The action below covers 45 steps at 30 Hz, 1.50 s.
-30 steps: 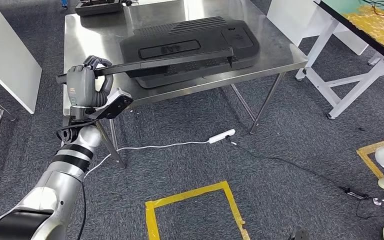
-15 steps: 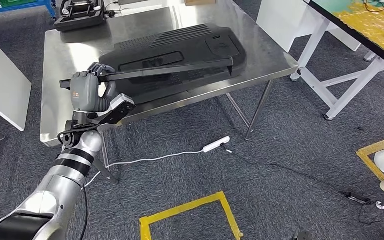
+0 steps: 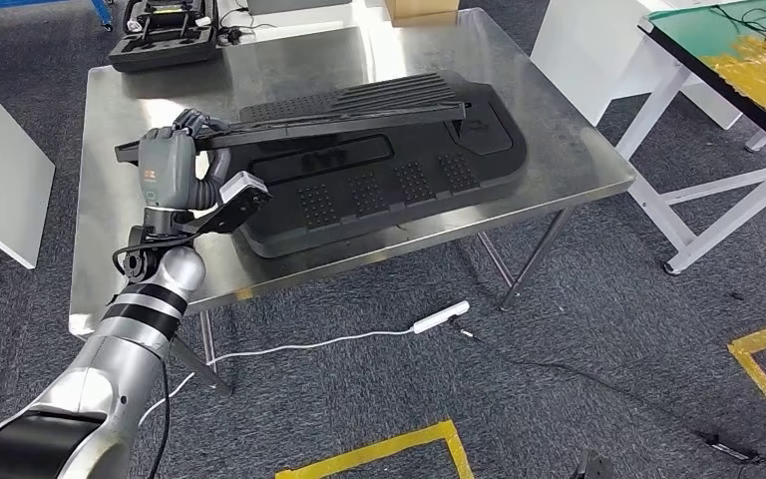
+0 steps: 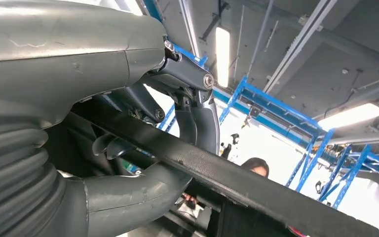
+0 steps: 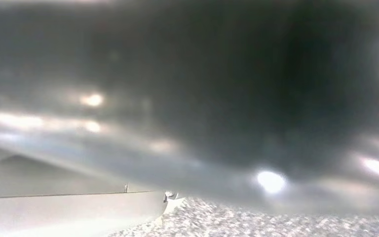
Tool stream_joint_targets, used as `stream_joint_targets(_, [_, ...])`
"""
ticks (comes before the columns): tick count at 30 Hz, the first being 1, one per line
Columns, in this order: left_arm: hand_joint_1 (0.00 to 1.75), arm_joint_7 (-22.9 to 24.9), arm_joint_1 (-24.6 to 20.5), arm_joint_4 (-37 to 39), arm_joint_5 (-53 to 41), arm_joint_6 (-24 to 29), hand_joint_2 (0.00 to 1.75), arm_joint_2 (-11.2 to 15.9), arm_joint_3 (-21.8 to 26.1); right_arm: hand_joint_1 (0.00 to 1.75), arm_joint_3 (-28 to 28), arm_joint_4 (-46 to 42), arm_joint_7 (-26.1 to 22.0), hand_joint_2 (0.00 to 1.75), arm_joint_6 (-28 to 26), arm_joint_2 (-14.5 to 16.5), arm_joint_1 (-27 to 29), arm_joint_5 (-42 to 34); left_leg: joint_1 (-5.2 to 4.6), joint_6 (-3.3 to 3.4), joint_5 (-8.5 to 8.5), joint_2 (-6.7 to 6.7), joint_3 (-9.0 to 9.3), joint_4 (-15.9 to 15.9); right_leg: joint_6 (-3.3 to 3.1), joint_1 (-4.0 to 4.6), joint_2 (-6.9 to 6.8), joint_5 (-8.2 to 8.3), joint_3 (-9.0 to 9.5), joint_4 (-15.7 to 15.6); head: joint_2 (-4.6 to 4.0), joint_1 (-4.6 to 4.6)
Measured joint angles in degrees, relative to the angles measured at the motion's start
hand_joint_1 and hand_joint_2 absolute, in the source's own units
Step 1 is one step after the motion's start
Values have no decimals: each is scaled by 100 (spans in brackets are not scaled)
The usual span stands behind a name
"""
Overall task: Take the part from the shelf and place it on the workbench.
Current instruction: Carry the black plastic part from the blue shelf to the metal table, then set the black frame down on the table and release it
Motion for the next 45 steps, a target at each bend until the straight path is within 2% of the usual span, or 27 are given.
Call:
stream_joint_targets(1, [175, 2, 26, 14, 1, 0, 175, -3, -9, 0, 0, 1, 1, 0, -4, -2, 13, -1, 5, -21, -91, -5, 96, -4, 86, 4, -22, 367, -5, -411, 0, 7])
stream_joint_targets(2, [175, 3, 55, 29, 3, 0, 175, -6, -16, 0, 1, 0, 1, 0, -7, -6, 26, -1, 2, -49, -185, -11, 187, -3, 149, 13, -43, 821, 13, -798, 0, 12])
stream_joint_targets(3, [175, 5, 79, 43, 4, 0, 175, -9, -19, 0, 2, 1, 4, 0, -8, -10, 40, 1, -7, -85, -265, -18, 256, -18, 145, 31, -56, 1211, 60, -1066, 0, 16])
stream_joint_targets(4, [175, 9, 95, 54, 5, -1, 175, -11, -20, 0, 3, 2, 8, 0, -9, -11, 51, 2, -17, -119, -325, -24, 321, -34, 91, 46, -65, 1490, 103, -1222, 0, 15])
stream_joint_targets(5, [175, 13, 93, 55, 4, -1, 175, -10, -20, 0, 5, 2, 11, 0, -9, -11, 46, 3, -26, -146, -361, -26, 379, -55, -7, 57, -69, 1560, 159, -1250, 0, 13])
stream_joint_targets(6, [175, 15, 75, 50, 2, -1, 175, -9, -21, 0, 7, 3, 14, 0, -9, -7, 33, 5, -33, -166, -374, -22, 400, -60, -94, 50, -68, 1534, 228, -1255, 0, 9])
stream_joint_targets(7, [175, 16, 57, 45, 0, 1, 175, -8, -24, 0, 9, 3, 13, 0, -9, -1, 20, 5, -39, -169, -359, -5, 373, 32, -147, 35, -70, 1511, 283, -1285, 0, 6])
stream_joint_targets(9, [175, 32, 87, 65, -13, 22, 175, -1, -29, 0, 13, 3, 11, 0, -19, 4, 11, 6, -52, -150, -393, 26, 134, 513, -246, 5, -60, 1442, 455, -1356, 0, -3])
stream_joint_targets(10, [175, 49, 152, 92, -31, 39, 175, 7, -31, 0, 13, 4, 11, 0, -26, 6, 18, 7, -55, -136, -501, 38, -44, 862, -290, 7, -48, 1393, 551, -1385, 0, -4])
stream_joint_targets(12, [175, 106, 305, 149, -93, 74, 175, 22, -32, 0, 13, 7, 11, 0, -38, 11, 35, 7, -53, -138, -888, 40, -379, 1383, -340, 12, -7, 1275, 743, -1412, 0, -5])
stream_joint_targets(13, [175, 135, 355, 166, -134, 84, 175, 30, -33, 0, 13, 8, 11, 0, -40, 15, 43, 7, -50, -158, -1021, 42, -505, 1460, -340, 16, 17, 1215, 824, -1414, 0, -4])
stream_joint_targets(14, [175, 164, 376, 173, -175, 90, 175, 37, -32, 0, 13, 8, 11, 0, -42, 19, 49, 6, -45, -184, -1001, 44, -581, 1374, -336, 18, 39, 1160, 894, -1413, 0, -7])
stream_joint_targets(15, [175, 189, 373, 174, -216, 94, 175, 43, -32, 0, 13, 8, 11, 0, -43, 21, 53, 4, -38, -208, -796, 48, -602, 1139, -328, 20, 54, 1111, 957, -1410, 0, -8])
stream_joint_targets(17, [175, 224, 339, 169, -282, 102, 175, 54, -28, 0, 13, 8, 11, 0, -44, 25, 51, -1, -24, -231, -34, 77, -562, 407, -290, 34, 67, 1010, 1050, -1379, 0, -13])
stream_joint_targets(18, [175, 234, 323, 162, -317, 107, 175, 53, -25, 0, 13, 8, 11, 0, -45, 24, 46, -2, -26, -214, 259, 89, -519, 131, -260, 46, 71, 959, 1069, -1353, 0, -9])
stream_joint_targets(19, [175, 239, 313, 148, -353, 111, 175, 48, -18, 0, 13, 8, 12, 0, -47, 22, 39, -3, -34, -189, 441, 96, -494, -42, -227, 57, 74, 909, 1075, -1325, 0, -6])
stream_joint_targets(20, [175, 242, 300, 127, -392, 114, 175, 39, -9, 0, 14, 8, 12, 0, -49, 20, 31, -3, -40, -172, 492, 97, -483, -104, -210, 67, 75, 868, 1074, -1286, 0, -6])
stream_joint_targets(28, [175, 251, 186, 78, -505, 114, 175, 27, 74, 0, 17, 8, 14, 0, -55, 27, -15, -4, -75, -151, 520, 8, -521, -79, -213, 38, 13, 823, 1057, -1315, 0, -10])
stream_joint_targets(38, [175, 442, 125, 95, -559, 89, 175, 22, 95, 0, 17, 8, 14, 0, -56, 29, -21, -16, -84, -90, 549, 14, -523, -79, -167, 37, 5, 849, 1036, -1318, 0, -14])
stream_joint_targets(45, [175, 557, 59, 141, -608, 41, 175, 14, 95, 0, 17, 8, 14, 0, -57, 29, -21, -22, -79, -84, 556, 14, -522, -79, -164, 44, 5, 853, 1034, -1311, 0, -13])
